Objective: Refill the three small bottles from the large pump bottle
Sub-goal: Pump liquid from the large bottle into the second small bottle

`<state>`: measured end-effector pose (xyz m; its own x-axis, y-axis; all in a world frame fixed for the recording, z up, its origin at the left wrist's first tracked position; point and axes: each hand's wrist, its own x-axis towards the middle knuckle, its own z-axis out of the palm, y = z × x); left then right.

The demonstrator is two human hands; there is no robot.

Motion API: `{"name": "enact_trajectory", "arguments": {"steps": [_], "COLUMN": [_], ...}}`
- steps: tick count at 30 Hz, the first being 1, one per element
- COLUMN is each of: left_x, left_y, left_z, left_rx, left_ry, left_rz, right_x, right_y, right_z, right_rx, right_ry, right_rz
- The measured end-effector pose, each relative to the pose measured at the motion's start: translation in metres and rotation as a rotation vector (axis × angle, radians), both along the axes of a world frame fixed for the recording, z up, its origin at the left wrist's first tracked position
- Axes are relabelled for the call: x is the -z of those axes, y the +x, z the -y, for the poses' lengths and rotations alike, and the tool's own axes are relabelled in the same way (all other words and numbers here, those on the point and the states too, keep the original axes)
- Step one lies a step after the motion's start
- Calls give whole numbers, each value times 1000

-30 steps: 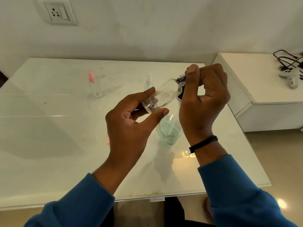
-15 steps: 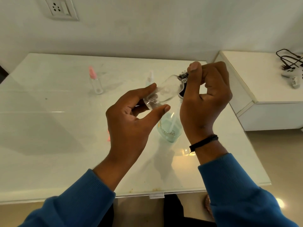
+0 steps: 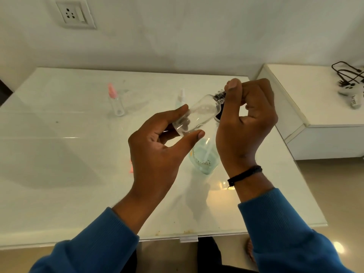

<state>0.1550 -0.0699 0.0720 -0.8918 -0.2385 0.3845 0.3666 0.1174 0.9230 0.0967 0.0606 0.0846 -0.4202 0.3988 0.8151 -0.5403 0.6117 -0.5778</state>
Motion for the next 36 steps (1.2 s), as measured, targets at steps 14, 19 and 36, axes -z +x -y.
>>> {"name": "enact_trajectory", "arguments": {"steps": [14, 19, 36], "left_x": [-2, -1, -2], "left_y": [0, 1, 0], "left_z": [-1, -1, -1], "left_rx": [-13, -13, -13], "left_ry": [-26, -16, -25], "left_rz": [-16, -1, -14], "right_x": [-5, 2, -2], "right_y": [-3, -1, 0], "right_z": [-2, -1, 0], "right_rx": [18, -2, 7], "right_ry": [17, -2, 25], "right_rz": [-4, 8, -21]}}
